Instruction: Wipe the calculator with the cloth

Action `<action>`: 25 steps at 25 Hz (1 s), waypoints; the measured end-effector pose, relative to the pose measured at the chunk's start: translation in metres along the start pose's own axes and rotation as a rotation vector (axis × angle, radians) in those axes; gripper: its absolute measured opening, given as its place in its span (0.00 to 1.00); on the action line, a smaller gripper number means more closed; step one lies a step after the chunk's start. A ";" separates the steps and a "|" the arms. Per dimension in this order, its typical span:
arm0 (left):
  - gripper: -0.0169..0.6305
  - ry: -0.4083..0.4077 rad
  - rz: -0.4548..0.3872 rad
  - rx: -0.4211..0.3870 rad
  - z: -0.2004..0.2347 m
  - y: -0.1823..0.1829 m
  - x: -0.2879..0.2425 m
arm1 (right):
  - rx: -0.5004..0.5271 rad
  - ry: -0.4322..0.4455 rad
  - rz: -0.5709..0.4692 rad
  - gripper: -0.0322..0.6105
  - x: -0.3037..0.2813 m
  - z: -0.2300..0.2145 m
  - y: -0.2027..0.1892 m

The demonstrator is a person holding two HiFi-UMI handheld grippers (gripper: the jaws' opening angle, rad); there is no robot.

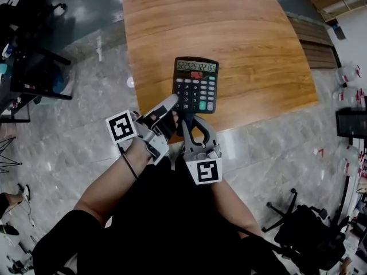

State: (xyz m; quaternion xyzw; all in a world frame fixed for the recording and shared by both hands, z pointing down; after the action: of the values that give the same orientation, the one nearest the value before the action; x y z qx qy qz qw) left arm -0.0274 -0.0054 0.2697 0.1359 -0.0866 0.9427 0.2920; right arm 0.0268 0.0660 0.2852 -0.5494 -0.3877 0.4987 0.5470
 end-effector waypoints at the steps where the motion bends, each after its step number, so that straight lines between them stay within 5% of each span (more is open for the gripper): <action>1: 0.12 0.002 0.000 -0.006 0.001 0.000 0.000 | -0.010 -0.015 0.008 0.15 0.001 -0.006 -0.002; 15: 0.12 0.076 -0.063 -0.017 0.056 0.025 0.014 | -0.032 -0.334 0.083 0.15 -0.016 -0.138 -0.038; 25: 0.12 0.244 -0.020 -0.069 0.153 0.024 0.028 | 0.172 -0.370 0.262 0.15 -0.078 -0.176 -0.099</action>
State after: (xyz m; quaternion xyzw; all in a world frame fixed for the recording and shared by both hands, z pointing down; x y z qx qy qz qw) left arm -0.0316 -0.0471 0.4215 0.0108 -0.0813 0.9458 0.3141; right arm 0.1940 -0.0370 0.3761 -0.4459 -0.3626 0.6887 0.4421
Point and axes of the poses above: the fingertips, and each gripper's own axes: x backward along the fingers, z to its left, y out of its top, the point moved 2 cm from there along x, backward along the fingers, and after that the axes turned 14 degrees about -y, right-handed, at the moved point
